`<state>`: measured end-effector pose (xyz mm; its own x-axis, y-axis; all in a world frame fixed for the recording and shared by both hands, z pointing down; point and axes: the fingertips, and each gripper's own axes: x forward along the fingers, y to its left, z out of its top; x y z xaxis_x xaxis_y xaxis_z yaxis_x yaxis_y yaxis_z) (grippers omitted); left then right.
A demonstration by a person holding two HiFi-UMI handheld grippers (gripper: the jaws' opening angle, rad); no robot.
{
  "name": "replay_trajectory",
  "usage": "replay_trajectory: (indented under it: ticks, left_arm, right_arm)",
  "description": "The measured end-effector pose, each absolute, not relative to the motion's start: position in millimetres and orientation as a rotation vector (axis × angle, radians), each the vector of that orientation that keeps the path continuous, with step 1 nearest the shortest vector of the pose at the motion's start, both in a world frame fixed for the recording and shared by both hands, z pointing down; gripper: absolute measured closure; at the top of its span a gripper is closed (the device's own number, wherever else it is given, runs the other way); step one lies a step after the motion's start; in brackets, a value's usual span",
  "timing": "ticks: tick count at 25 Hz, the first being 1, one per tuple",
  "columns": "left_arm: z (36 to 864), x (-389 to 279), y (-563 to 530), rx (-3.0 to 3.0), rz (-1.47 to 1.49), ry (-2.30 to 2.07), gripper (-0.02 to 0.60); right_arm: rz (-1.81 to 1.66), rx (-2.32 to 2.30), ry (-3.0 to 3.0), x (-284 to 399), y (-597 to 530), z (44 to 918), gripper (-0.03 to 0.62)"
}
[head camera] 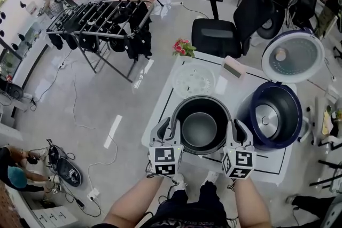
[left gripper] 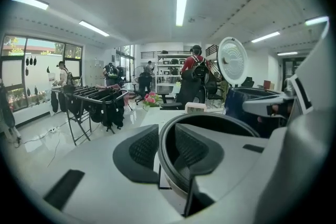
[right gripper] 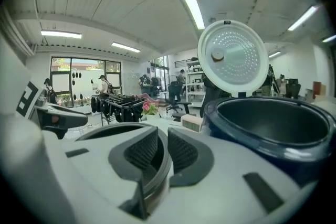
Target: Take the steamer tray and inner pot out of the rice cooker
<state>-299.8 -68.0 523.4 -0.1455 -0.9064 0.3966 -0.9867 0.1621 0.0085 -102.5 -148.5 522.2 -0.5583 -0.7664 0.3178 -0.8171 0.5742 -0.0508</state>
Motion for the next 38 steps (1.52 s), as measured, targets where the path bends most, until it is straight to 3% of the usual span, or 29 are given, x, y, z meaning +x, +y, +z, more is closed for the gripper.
replay_trajectory:
  ticks: [3, 4, 7, 13, 25, 38]
  left_arm:
    - [503.7, -293.8, -64.1, 1.884, 0.322, -2.142, 0.498]
    - [496.8, -292.1, -62.5, 1.907, 0.302, -2.144, 0.511]
    - [474.2, -285.2, -55.9, 1.981, 0.250, -2.128, 0.577]
    - [442.6, -250.0, -45.9, 2.177, 0.180, -1.992, 0.578]
    - [411.8, -116.0, -14.3, 2.487, 0.186, -1.661, 0.578]
    - [405.7, -15.8, 57.1, 2.401, 0.155, -1.775, 0.578]
  right_arm:
    - [0.267, 1.307, -2.608, -101.9, -137.9, 499.8, 0.540]
    - [0.266, 1.313, -2.631, -101.0, -134.1, 490.9, 0.576]
    - [0.278, 1.349, -2.695, -95.9, -121.5, 463.1, 0.592]
    - [0.257, 1.481, -2.746, -68.2, -88.9, 416.8, 0.592]
    - [0.109, 1.676, -2.646, 34.1, -16.8, 370.3, 0.592]
    - [0.182, 1.486, -2.737, 128.5, 35.6, 380.6, 0.592]
